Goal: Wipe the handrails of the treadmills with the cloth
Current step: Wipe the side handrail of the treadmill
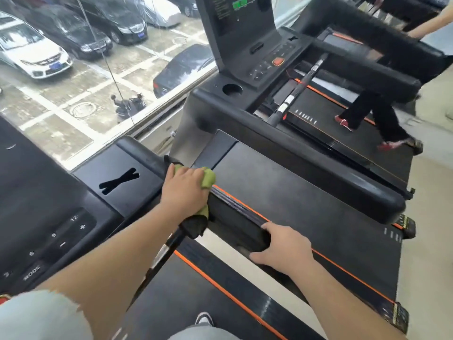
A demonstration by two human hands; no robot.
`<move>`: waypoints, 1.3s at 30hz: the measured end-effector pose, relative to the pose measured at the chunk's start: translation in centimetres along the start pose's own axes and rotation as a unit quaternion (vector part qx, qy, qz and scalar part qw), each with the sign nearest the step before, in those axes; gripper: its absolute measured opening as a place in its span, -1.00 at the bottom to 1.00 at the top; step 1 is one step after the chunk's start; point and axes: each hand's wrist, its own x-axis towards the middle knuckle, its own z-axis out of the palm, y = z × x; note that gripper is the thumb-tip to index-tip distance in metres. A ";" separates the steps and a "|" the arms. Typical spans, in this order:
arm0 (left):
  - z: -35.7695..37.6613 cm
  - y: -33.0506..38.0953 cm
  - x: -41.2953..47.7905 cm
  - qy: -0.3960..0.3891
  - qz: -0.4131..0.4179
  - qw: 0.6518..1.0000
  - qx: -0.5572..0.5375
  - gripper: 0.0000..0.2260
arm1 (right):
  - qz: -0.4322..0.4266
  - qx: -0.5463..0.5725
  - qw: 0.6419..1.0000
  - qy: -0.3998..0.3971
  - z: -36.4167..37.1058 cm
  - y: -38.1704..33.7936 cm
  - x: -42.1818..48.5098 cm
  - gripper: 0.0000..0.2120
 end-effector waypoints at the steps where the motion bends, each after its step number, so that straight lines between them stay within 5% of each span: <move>1: -0.1 0.4 -0.1 -0.001 -0.012 1.000 -0.001 -0.70 | 0.001 -0.004 1.000 -0.002 0.0 0.0 0.0 -0.36; 3: -0.1 3.8 -1.7 0.014 0.003 1.000 -0.012 -0.75 | 0.000 -0.010 1.000 -0.001 -0.1 -0.1 0.2 -0.41; 6: 1.1 10.2 -5.3 0.007 0.158 0.985 -0.070 -0.79 | 0.006 -0.024 1.000 0.008 -0.6 -0.2 0.4 -0.48; 9: 1.7 9.5 -5.6 -0.023 0.253 0.959 -0.125 -0.69 | 0.019 -0.031 0.999 -0.003 -0.8 0.0 0.3 -0.58; 11: 1.1 5.7 -3.0 -0.037 0.232 0.968 -0.084 -0.61 | 0.008 -0.018 1.000 0.000 -1.0 -0.1 0.0 -0.54; 14: -0.7 0.4 1.3 -0.056 0.093 0.994 0.011 -0.60 | 0.007 0.004 1.000 -0.006 -1.4 -0.4 -0.3 -0.42; 17: -1.1 1.5 2.0 -0.084 0.025 0.995 0.037 -0.61 | 0.012 0.007 1.000 -0.010 -1.3 -0.6 -0.4 -0.37; 24: -0.2 9.3 -1.7 -0.152 0.213 0.964 -0.047 -0.54 | 0.023 0.006 1.000 0.006 -1.2 -0.9 -0.7 -0.44; 29: -0.7 3.0 2.3 -0.163 0.098 0.982 0.006 -0.66 | 0.024 0.039 0.999 0.003 -0.5 -0.1 -1.6 -0.30; 33: 0.1 5.2 0.8 -0.112 0.043 0.992 0.047 -0.65 | 0.021 0.062 0.998 0.000 0.1 3.2 -3.8 -0.04; 36: 1.0 10.8 -4.6 -0.074 0.186 0.979 -0.024 -0.65 | 0.051 0.027 0.998 0.025 0.5 7.4 -6.0 -0.13; 39: 1.9 11.6 -7.2 -0.059 0.341 0.932 -0.112 -0.56 | 0.066 0.019 0.997 0.030 0.9 11.3 -8.0 -0.16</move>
